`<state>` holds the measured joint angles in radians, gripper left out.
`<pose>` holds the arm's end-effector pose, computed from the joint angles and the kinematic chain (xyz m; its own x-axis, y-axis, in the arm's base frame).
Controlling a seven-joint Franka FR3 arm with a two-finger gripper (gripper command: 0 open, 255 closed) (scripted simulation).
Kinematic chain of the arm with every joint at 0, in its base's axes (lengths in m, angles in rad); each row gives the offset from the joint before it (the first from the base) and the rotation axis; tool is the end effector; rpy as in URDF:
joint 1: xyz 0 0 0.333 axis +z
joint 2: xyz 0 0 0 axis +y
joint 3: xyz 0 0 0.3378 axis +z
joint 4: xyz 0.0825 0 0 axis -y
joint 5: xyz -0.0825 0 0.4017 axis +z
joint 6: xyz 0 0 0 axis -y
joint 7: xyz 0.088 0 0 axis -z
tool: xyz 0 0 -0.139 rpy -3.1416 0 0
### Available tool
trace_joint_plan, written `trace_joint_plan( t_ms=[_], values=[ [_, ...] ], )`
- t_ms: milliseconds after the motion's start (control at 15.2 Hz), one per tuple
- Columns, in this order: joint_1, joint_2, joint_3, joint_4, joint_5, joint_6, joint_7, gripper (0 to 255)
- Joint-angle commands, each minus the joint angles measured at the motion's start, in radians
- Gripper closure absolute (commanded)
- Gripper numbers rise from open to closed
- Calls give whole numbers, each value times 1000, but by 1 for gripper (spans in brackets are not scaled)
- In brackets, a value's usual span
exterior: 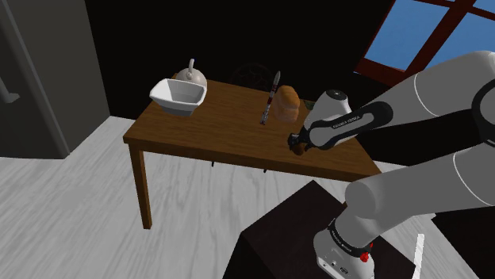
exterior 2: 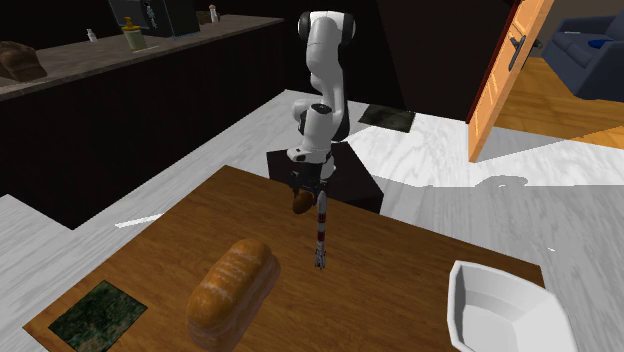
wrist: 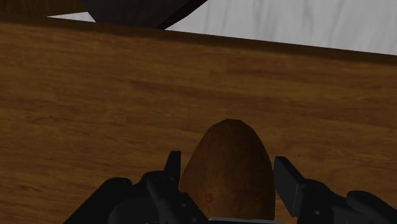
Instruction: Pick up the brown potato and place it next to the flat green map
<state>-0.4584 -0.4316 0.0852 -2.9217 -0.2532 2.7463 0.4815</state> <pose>0.3384 -0.1297 0.2915 0.7759 -0.5622 0.2863 -0.6002 -0.7976 0.0602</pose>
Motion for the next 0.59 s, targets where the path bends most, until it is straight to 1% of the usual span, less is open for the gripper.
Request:
trace_joint_plan(
  t_ms=[0, 396, 528],
  values=[
    [0, 0, 0, 0, 0, 0, 0, 255],
    [0, 0, 0, 0, 0, 0, 0, 255],
    [14, -32, -10, 8, 15, -41, -15, 255]
  ],
)
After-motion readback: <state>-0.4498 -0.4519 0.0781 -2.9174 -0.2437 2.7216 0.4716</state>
